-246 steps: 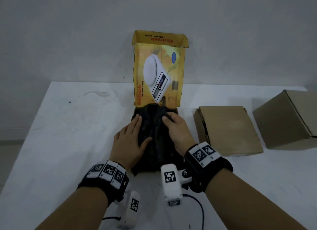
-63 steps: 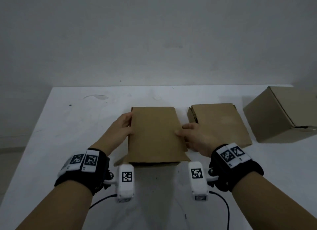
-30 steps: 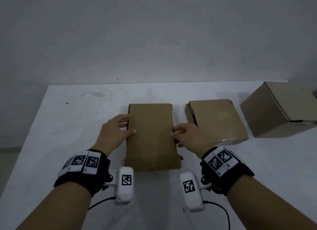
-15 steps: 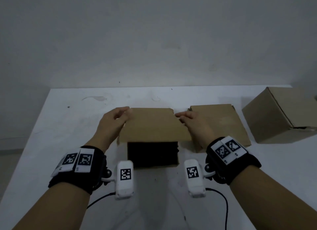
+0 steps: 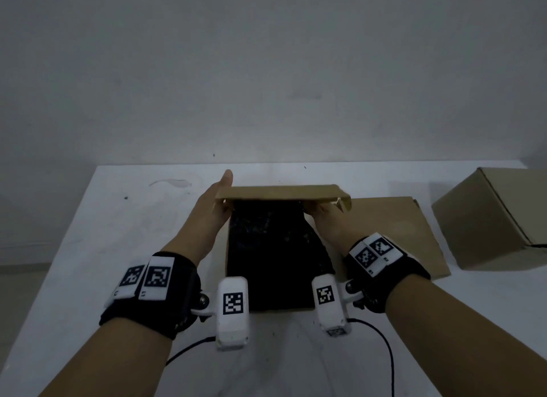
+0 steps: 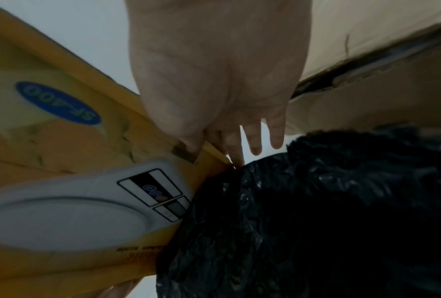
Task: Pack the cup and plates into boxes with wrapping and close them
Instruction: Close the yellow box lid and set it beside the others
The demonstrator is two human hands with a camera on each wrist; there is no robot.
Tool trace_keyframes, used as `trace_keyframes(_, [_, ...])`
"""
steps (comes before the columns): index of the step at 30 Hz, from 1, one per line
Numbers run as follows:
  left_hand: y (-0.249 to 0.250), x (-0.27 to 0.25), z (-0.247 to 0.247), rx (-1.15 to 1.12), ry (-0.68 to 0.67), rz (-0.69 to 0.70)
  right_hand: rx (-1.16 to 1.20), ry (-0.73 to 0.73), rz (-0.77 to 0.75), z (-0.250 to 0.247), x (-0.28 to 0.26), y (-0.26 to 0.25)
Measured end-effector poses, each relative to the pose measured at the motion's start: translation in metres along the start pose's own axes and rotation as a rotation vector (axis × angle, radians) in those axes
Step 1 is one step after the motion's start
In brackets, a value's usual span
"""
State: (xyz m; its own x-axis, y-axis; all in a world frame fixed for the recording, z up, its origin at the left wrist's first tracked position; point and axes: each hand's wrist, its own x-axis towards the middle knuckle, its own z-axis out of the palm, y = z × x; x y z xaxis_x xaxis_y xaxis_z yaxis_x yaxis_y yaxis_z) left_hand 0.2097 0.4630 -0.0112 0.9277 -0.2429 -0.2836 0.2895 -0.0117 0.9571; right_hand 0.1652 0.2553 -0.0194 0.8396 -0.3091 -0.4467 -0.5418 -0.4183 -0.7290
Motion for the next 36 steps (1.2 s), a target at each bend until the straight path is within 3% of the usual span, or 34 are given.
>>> trace_keyframes(9, [0.004, 0.000, -0.003, 0.013, -0.075, 0.024, -0.027, -0.001, -0.087, 0.010, 0.004, -0.004])
trace_keyframes(11, [-0.004, -0.005, -0.007, 0.087, -0.124, 0.046, 0.090, -0.007, -0.086, 0.013, -0.004, 0.001])
trace_keyframes(14, [-0.016, -0.004, -0.012, 0.070, -0.116, -0.044, 0.242, -0.110, -0.082, 0.013, -0.017, 0.008])
trace_keyframes(17, [-0.024, -0.008, -0.012, 0.146, -0.087, -0.103, 0.308, -0.038, -0.056, 0.010, -0.017, 0.021])
trace_keyframes(19, [-0.028, -0.014, -0.012, 0.193, -0.085, -0.091, 0.177, 0.071, -0.087, 0.010, -0.018, 0.028])
trace_keyframes(23, [-0.031, -0.016, -0.010, 0.258, -0.091, -0.037, -0.142, 0.126, -0.068, 0.003, -0.023, 0.044])
trace_keyframes(29, [-0.041, -0.020, -0.011, 0.393, -0.096, 0.021, 0.222, -0.084, 0.165, -0.008, -0.041, 0.041])
trace_keyframes(36, [-0.060, -0.020, -0.015, 0.577, -0.106, 0.069, 0.334, -0.172, 0.158, 0.001, -0.042, 0.048])
